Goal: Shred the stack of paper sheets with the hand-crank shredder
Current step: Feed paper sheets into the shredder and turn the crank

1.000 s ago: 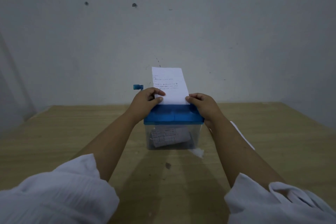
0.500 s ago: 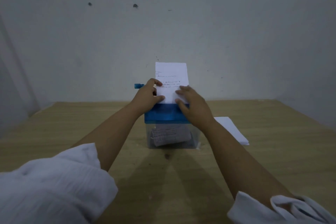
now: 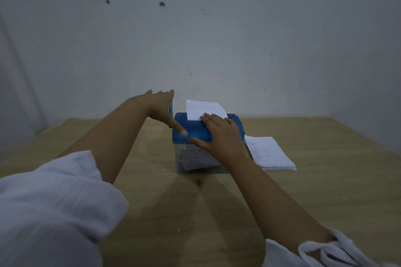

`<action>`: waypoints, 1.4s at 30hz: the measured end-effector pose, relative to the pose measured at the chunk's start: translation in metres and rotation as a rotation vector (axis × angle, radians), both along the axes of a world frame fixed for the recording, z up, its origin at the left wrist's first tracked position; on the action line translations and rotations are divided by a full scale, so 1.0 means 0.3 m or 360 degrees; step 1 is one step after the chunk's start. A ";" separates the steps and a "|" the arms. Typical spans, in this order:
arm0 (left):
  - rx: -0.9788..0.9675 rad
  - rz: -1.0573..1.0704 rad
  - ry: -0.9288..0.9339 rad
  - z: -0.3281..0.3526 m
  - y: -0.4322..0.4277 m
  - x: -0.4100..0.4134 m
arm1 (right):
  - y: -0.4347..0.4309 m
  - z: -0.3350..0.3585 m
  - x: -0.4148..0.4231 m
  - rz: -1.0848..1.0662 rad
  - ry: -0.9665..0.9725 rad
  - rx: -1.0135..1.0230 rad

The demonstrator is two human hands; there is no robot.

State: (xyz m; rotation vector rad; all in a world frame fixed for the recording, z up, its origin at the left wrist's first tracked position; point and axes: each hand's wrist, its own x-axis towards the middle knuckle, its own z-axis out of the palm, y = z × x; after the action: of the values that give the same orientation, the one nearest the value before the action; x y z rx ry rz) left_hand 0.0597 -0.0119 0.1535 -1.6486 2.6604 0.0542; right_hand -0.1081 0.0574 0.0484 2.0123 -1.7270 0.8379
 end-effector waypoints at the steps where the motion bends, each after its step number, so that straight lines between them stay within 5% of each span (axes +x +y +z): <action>1: 0.0035 0.0027 -0.0111 0.001 0.005 0.005 | 0.000 0.000 0.000 -0.0004 -0.0009 -0.0008; 10: -0.0513 0.0068 -0.0247 -0.029 0.078 -0.049 | -0.030 -0.003 -0.001 -0.0063 -0.0026 -0.0013; 18: -0.0365 0.0087 0.0268 -0.150 0.103 -0.007 | -0.054 -0.007 -0.008 -0.0047 -0.0094 -0.0048; 26: -0.0245 0.0195 -0.0046 -0.152 0.129 -0.016 | -0.054 -0.015 -0.020 -0.0012 -0.0084 -0.0104; 42: 0.0291 0.0033 0.0363 -0.237 0.017 0.039 | -0.057 -0.032 -0.039 0.0131 -0.0289 -0.0216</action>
State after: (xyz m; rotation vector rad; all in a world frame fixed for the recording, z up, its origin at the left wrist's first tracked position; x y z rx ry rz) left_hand 0.0715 -0.0067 0.0824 -1.7039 2.6963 0.4991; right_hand -0.1199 0.0404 0.0387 1.9808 -1.6395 1.1654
